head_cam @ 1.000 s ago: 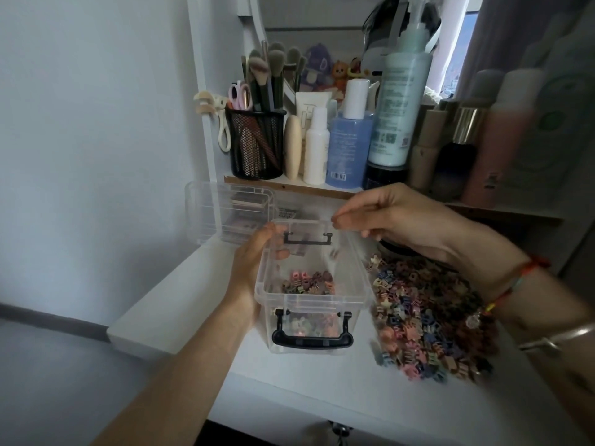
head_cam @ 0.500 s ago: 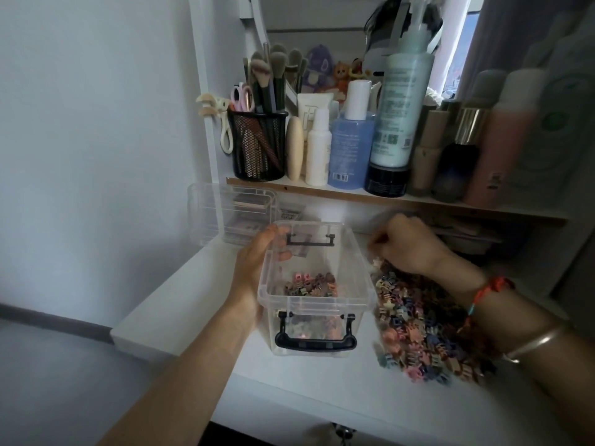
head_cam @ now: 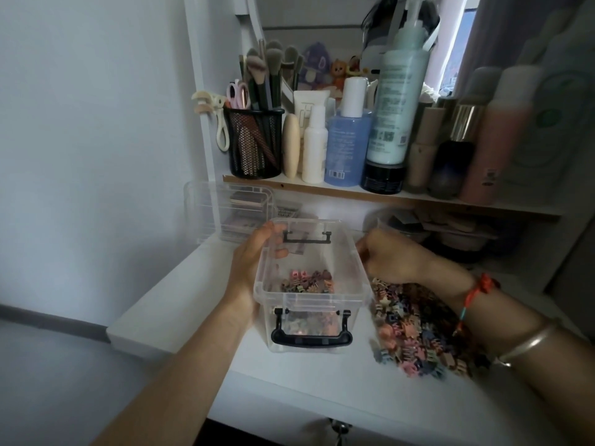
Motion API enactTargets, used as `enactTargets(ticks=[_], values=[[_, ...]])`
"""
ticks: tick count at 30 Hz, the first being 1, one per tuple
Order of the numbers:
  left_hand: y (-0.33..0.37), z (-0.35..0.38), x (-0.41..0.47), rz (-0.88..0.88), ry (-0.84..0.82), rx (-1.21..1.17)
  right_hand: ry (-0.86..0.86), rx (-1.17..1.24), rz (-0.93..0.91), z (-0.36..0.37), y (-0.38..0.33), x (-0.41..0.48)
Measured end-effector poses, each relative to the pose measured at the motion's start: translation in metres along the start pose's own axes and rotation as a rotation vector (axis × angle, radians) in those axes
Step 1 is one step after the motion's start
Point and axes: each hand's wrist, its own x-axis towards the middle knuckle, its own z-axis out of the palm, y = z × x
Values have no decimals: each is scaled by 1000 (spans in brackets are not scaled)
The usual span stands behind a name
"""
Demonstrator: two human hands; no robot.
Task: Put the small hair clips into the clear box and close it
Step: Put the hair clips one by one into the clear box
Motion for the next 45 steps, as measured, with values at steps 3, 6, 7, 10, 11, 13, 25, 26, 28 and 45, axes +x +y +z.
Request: enactTargets(ticks=[3,6,7,10,11,13,25,26,28,45], values=[[0,0,-1,-3,5,1,319,429,39,-19,-10,-2],[1,1,-2,14,27,-1,236,774,-49,-37,-23,-13],[1,2,-3,16,26,-4,205,769,-65,-39,-23,-14],[2,2,-5,25,22,-3,245,503,-37,-32,-6,-10],[2,2,-6,29,19,-1,221,349,-11,-29,1,-9],[2,2,-5,31,18,0,66,117,33,-20,12,-10],[2,2,-4,12,12,6,-85,-36,-14,-8,11,-12],[2,2,-4,9,10,4,-36,-29,-13,-10,11,-11],[2,2,-4,8,7,0,14,-1,0,-16,10,-12],[2,1,-2,5,21,7,-129,-74,18,-13,9,-17]])
